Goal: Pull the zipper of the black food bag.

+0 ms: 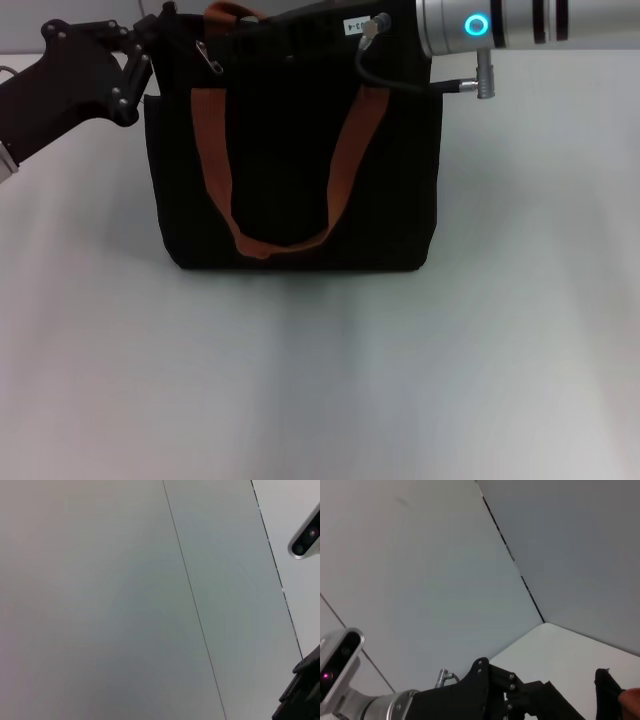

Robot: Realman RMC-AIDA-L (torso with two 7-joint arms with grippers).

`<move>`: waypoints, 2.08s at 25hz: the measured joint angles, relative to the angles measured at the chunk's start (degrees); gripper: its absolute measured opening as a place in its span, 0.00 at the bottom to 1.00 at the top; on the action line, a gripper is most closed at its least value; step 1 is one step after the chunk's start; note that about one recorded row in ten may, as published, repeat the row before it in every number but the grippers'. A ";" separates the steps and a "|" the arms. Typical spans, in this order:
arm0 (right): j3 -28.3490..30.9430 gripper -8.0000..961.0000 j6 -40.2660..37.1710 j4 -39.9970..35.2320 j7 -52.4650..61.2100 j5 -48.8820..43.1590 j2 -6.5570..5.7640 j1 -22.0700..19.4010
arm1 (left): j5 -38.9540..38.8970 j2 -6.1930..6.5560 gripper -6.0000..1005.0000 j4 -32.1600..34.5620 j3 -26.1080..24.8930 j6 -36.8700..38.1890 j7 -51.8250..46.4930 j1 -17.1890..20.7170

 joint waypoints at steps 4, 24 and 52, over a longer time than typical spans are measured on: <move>-0.04 0.47 0.48 0.45 0.10 -0.32 0.14 0.68 | 0.00 -0.02 0.04 0.34 -0.01 0.09 -0.75 -0.22; -7.86 0.31 7.82 1.18 1.71 0.06 0.70 2.84 | 0.34 -0.18 0.05 0.87 0.09 1.61 -3.24 -1.38; -8.84 0.06 7.11 -0.57 2.06 0.39 0.69 1.38 | -0.08 -0.14 0.06 0.89 -0.53 1.43 -4.42 -0.95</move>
